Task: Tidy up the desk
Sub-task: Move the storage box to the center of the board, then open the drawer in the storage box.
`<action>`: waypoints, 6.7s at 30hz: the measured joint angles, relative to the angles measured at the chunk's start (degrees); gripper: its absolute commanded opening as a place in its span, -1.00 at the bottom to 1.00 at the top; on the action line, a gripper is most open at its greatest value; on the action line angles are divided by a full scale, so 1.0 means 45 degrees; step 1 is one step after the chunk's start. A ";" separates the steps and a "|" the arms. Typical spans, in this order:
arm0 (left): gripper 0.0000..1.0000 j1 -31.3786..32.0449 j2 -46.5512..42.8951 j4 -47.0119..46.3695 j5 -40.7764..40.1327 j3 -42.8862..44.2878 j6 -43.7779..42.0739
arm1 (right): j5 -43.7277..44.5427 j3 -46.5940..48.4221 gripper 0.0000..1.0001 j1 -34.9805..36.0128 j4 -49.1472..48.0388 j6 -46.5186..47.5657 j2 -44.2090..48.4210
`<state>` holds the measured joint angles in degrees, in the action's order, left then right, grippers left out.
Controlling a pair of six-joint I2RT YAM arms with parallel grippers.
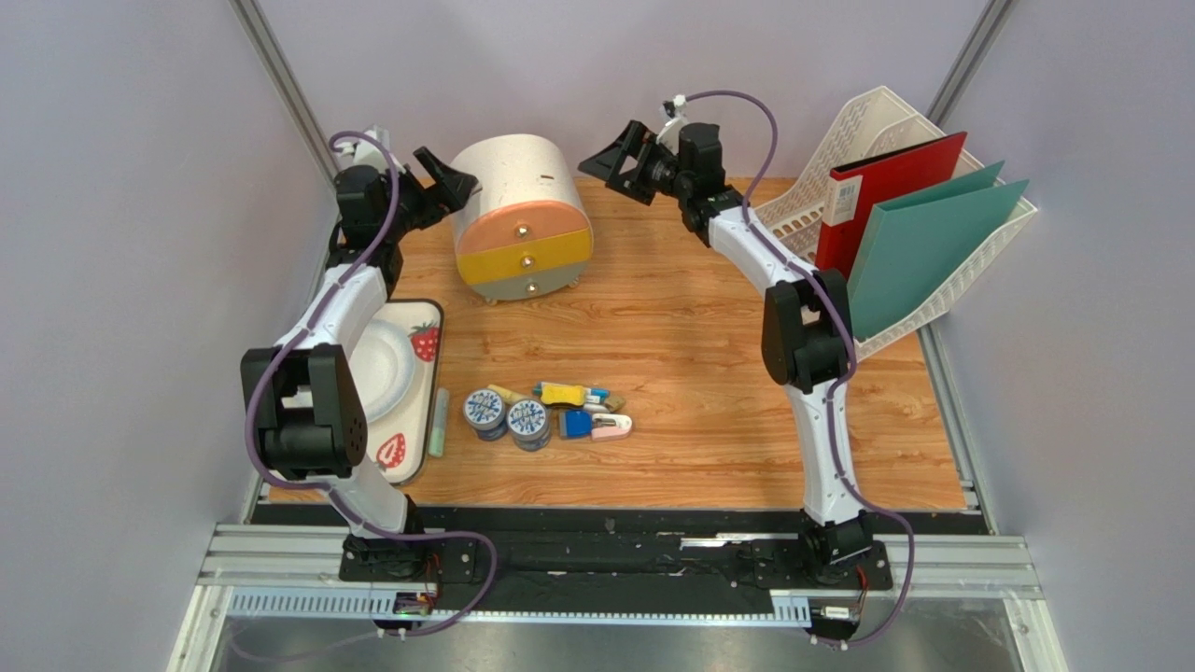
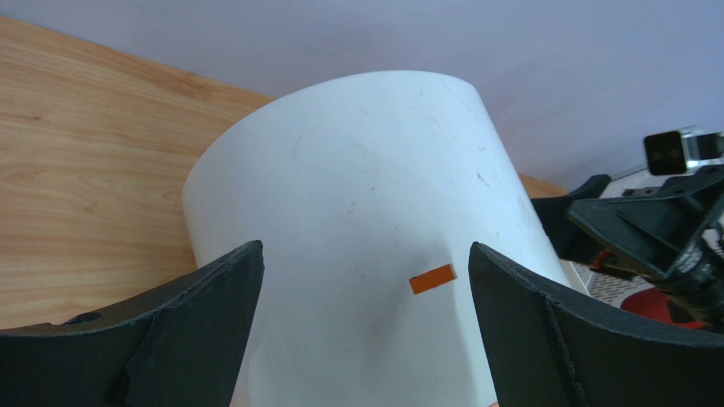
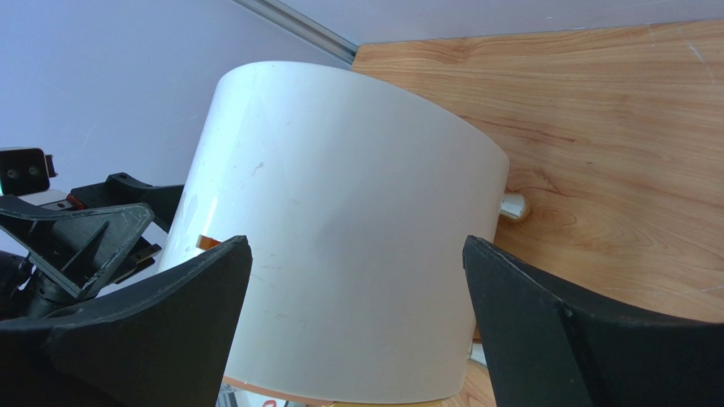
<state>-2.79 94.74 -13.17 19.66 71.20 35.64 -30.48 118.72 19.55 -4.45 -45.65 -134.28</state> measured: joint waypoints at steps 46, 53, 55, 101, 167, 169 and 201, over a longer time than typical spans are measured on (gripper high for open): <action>0.98 0.1783 0.0719 -0.5183 0.1423 -0.2652 0.2676 | 0.0520 -0.5265 0.99 -0.0175 -0.0087 0.0709 0.3920; 0.98 0.2526 -0.0486 -0.4061 0.1710 -0.3517 0.2803 | 0.2516 -0.3662 0.99 -0.0277 0.3866 0.3172 0.4673; 0.98 0.2618 -0.0884 -0.3628 0.1768 -0.3696 0.2764 | 0.2963 -0.3939 0.99 -0.0306 0.4410 0.3555 0.5280; 0.98 0.2696 -0.3463 0.0860 0.1977 -0.3211 0.0709 | 0.4027 -0.8505 0.90 0.0957 0.4682 0.3283 0.8495; 0.98 0.2875 -0.4721 0.4114 0.2249 -0.2045 -0.1127 | 0.2409 -0.7864 -0.80 0.1715 0.3963 0.2059 0.7805; 0.98 0.2875 -0.4721 0.4109 0.2263 -0.2050 -0.1112 | 0.2467 -0.7868 -0.83 0.1729 0.3988 0.2084 0.7834; 0.98 0.2875 -0.4721 0.3823 0.2472 -0.2171 -0.0986 | 0.2827 -0.7815 -0.49 0.1783 0.4629 0.2448 0.7975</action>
<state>10.15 73.49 4.03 30.79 61.43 31.20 -17.76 83.55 27.57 16.38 -34.63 -98.39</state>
